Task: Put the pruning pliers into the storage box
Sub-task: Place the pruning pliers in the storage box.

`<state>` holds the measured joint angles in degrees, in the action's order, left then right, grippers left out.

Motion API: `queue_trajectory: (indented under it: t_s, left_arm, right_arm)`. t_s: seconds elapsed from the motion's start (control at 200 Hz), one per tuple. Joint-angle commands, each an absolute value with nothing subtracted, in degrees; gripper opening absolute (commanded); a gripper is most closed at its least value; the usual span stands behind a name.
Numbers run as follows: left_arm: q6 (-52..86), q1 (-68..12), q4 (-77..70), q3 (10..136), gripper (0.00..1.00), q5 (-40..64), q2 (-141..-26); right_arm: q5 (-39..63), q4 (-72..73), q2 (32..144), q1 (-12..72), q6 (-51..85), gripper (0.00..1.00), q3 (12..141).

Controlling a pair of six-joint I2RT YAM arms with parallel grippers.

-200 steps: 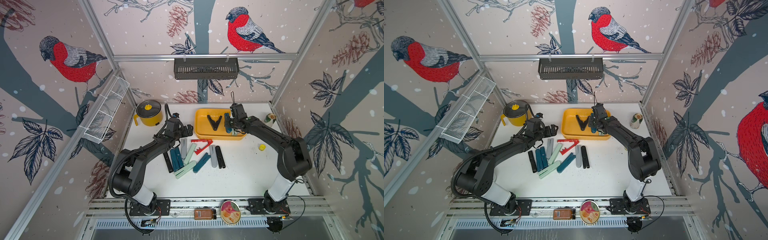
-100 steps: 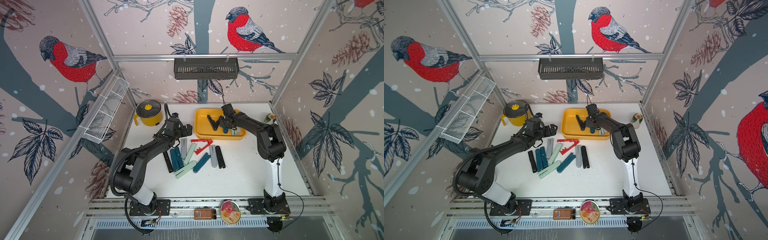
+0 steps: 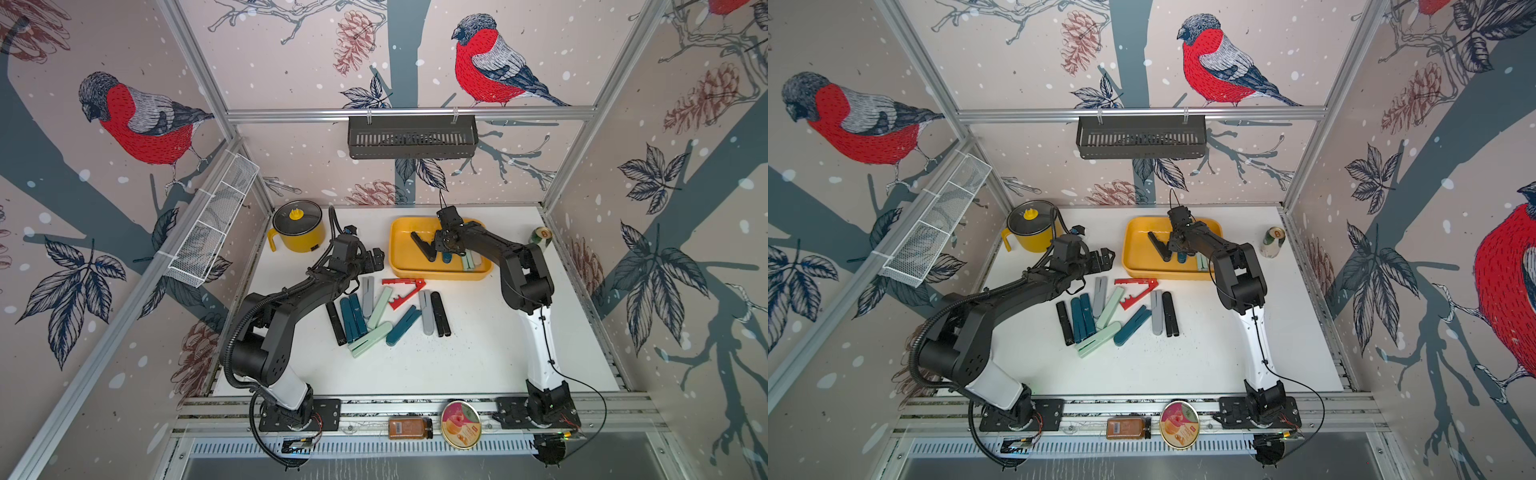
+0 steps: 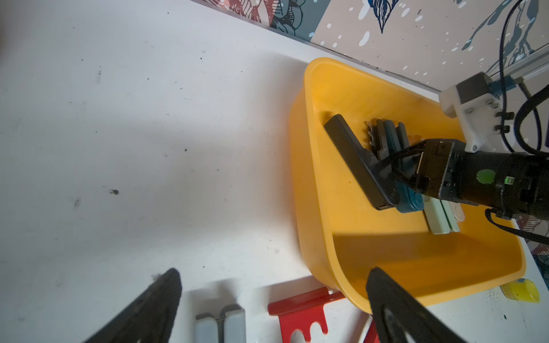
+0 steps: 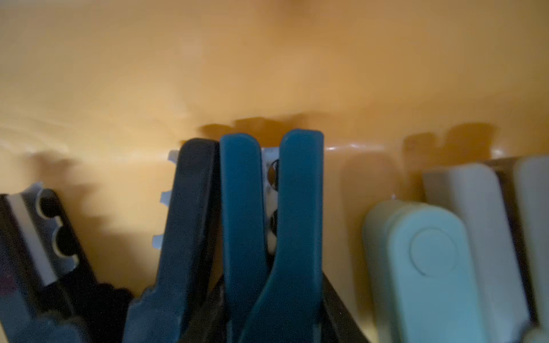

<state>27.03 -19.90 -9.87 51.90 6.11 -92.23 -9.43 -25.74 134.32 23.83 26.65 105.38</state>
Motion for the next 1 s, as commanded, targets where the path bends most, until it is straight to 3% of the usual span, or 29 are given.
queue_trajectory:
  t_s: [0.0,0.285,0.585,0.996]
  left_arm:
    - [26.5,-19.7,-10.2,52.3,0.98,6.5,-92.0]
    - [26.4,-19.6,-10.3,52.4,0.98,6.9,-92.1]
    - [26.3,-19.4,-10.2,52.2,0.98,6.8,-91.8]
    - [26.6,-19.5,-10.6,51.4,0.98,6.6,-91.1]
  right_arm:
    - [-9.1,-30.1,136.5,25.1,24.6,0.46,108.2]
    - [-9.6,-29.7,136.4,23.8,25.9,0.53,107.6]
    - [-10.5,-29.9,136.2,23.0,26.4,0.15,107.4]
    - [-13.0,-29.4,132.2,22.9,27.2,0.23,101.7]
